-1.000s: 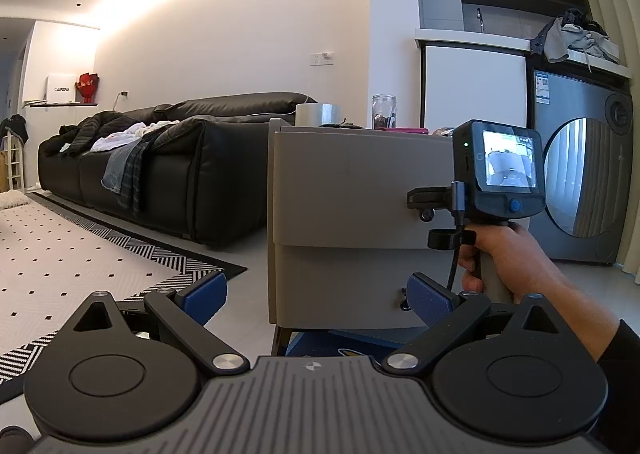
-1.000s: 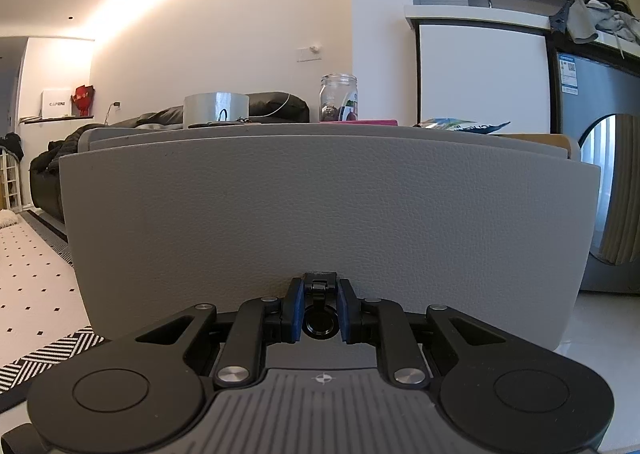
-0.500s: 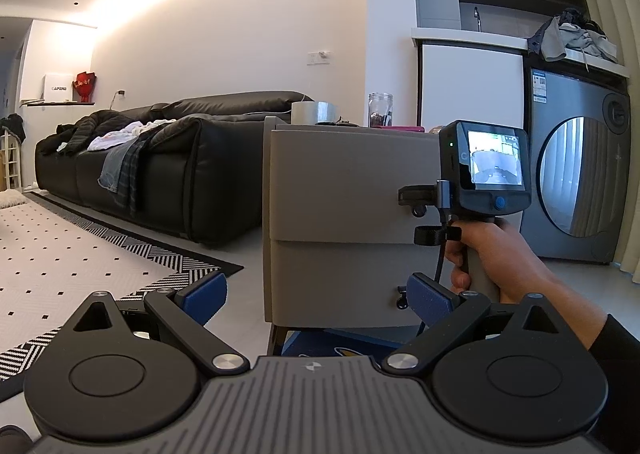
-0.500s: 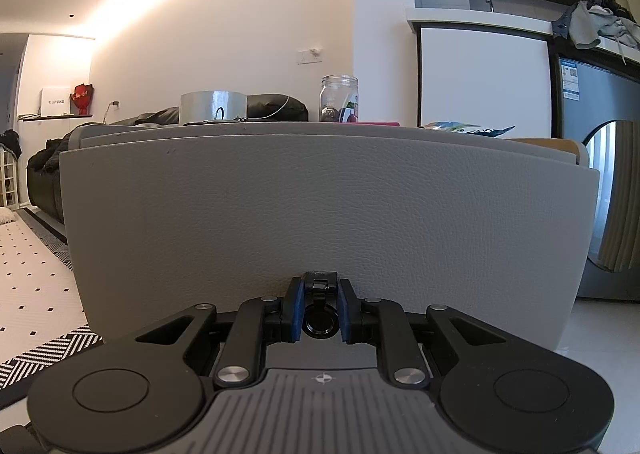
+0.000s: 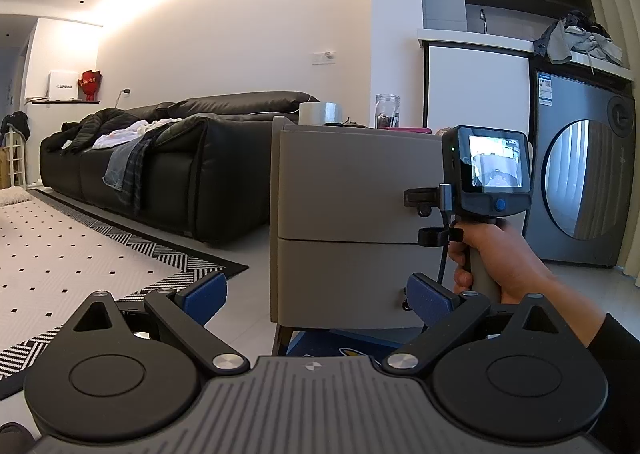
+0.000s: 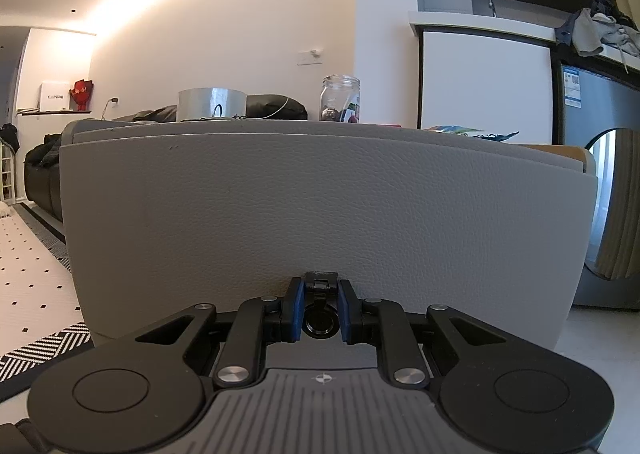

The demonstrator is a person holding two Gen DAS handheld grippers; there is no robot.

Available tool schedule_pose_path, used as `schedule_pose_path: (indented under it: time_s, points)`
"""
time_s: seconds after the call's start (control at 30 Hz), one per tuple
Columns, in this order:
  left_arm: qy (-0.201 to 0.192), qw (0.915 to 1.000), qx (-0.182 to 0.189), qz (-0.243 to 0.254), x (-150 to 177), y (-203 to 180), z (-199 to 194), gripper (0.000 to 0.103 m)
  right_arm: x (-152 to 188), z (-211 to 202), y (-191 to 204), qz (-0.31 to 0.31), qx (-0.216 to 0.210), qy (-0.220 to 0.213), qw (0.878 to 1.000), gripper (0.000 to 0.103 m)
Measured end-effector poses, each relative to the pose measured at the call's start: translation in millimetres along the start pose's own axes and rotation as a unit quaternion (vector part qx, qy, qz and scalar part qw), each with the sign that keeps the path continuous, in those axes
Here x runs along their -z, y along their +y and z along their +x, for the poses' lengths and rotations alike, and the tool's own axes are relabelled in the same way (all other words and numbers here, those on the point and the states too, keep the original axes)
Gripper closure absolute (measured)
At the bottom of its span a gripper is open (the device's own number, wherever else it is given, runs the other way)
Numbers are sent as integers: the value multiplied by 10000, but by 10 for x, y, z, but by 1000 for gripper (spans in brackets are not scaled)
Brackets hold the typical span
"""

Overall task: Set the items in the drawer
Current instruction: 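Hold the right gripper closed on the black knob against the shut drawer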

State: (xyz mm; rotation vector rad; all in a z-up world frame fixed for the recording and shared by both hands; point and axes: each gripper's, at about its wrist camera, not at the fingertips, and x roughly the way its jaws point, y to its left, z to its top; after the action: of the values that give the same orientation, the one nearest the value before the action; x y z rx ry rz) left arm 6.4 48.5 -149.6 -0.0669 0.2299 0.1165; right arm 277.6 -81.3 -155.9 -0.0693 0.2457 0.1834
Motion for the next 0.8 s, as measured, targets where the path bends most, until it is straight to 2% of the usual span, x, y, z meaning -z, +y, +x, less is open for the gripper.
schedule_pose_path:
  time_s: [0.8]
  points:
    - [-37,9999,-3,-102,6,72,68,0,-52,-110,-1,-135,-60,51,9999,83]
